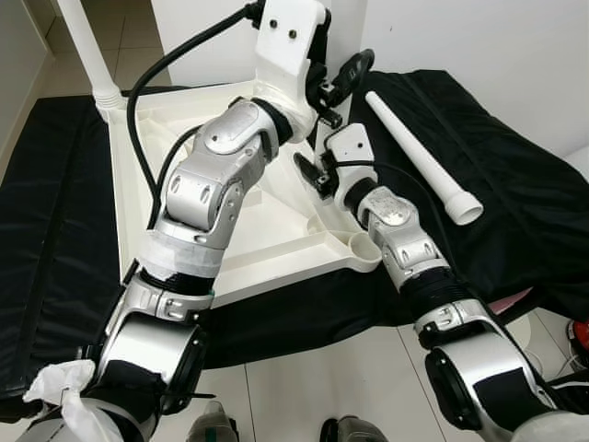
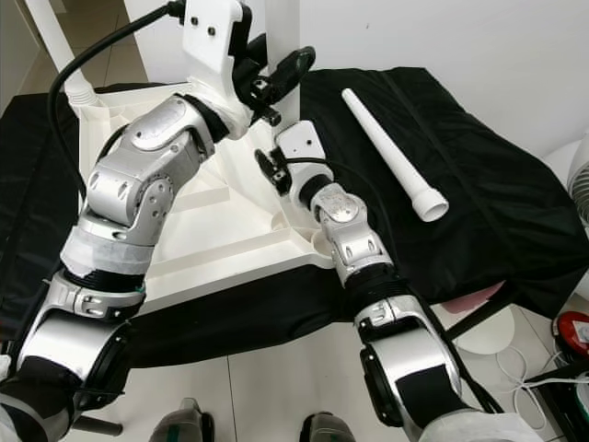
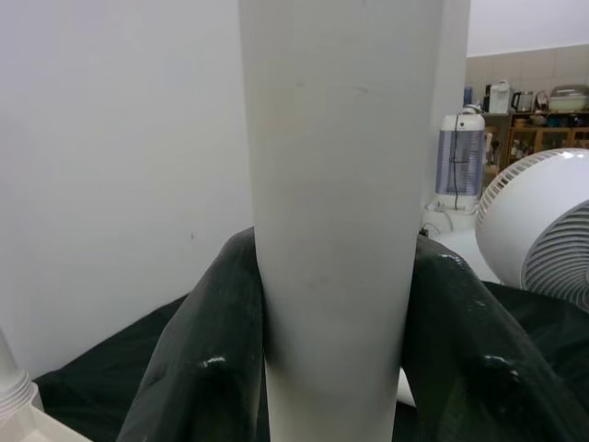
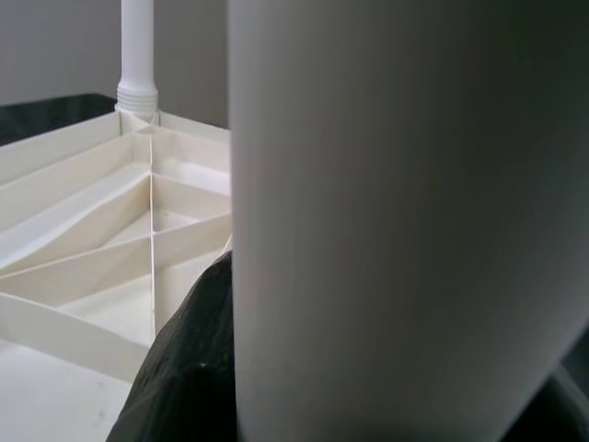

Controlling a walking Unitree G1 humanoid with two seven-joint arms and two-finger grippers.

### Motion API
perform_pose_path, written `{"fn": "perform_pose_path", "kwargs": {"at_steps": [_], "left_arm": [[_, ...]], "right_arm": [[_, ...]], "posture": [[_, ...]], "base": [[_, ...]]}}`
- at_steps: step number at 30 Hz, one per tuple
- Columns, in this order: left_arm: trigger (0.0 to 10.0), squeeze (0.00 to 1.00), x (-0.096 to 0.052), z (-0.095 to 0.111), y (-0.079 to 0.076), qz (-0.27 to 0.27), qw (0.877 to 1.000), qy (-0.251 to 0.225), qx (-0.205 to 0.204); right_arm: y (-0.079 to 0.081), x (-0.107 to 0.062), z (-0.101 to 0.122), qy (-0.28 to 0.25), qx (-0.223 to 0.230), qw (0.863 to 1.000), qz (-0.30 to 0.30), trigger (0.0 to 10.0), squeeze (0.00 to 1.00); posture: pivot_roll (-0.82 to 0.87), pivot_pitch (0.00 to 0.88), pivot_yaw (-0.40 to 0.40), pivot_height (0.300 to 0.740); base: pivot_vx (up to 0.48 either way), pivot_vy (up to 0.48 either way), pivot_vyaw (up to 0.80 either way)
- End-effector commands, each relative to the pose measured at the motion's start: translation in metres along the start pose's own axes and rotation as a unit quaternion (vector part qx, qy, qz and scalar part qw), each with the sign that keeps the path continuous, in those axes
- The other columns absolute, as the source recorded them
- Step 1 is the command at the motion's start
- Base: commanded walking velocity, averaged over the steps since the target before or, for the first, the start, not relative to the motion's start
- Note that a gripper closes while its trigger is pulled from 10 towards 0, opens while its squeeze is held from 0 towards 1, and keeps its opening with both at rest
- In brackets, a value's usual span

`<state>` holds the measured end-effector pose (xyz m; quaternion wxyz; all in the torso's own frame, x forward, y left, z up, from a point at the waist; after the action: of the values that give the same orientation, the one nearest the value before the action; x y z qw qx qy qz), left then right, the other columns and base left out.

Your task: Building children table

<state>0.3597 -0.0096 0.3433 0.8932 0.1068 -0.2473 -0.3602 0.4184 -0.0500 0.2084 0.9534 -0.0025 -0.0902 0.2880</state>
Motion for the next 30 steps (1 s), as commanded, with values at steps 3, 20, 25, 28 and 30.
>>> {"fn": "perform_pose_path", "kwargs": {"at_steps": [3,20,25,28,30], "left_arm": [[10.0,0.0,0.002,-0.001,-0.007,-0.011,1.0,0.007,0.004],[10.0,0.88,-0.002,0.003,-0.013,-0.028,0.999,-0.014,-0.027],[10.0,0.0,-0.003,0.003,-0.006,-0.014,0.999,-0.015,-0.046],[10.0,0.0,-0.004,0.002,-0.005,-0.012,0.999,-0.014,-0.044],[10.0,0.0,-0.005,-0.004,-0.003,-0.007,0.999,-0.006,-0.037]], "right_arm": [[0.005,-0.004,0.001,-0.018,-0.005,1.0,0.012,0.0,0.0],[-0.029,-0.03,0.008,-0.077,0.097,0.985,-0.119,10.0,0.0],[-0.041,-0.036,0.016,-0.09,0.099,0.98,-0.146,10.0,0.0],[-0.043,-0.038,0.016,-0.092,0.1,0.979,-0.152,10.0,0.0],[-0.045,-0.042,0.018,-0.09,0.093,0.978,-0.163,10.0,0.0]], "posture": [[0.03,0.0,-0.014,0.74],[0.01,0.0,-0.033,0.74],[0.0,0.0,-0.021,0.74],[0.0,0.0,-0.021,0.74],[-0.01,0.0,-0.017,0.74]], "base": [[0.0,0.0,0.0],[0.0,0.0,0.0],[0.0,0.0,0.0],[0.0,0.0,0.0],[0.0,0.0,0.0]]}}
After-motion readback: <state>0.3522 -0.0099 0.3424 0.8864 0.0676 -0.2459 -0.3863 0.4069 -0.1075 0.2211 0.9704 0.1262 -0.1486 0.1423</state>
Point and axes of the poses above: a point about 5 cm out from each wrist's last joint towards the gripper, its own x axis pointing out of the wrist towards the gripper, its own z axis along the axis of the wrist's last joint, y = z × x, the point moved 6 cm from there along x, pointing out of the wrist towards the gripper, and after that the axes turned 13 degrees about x, right-handed, at the moved point
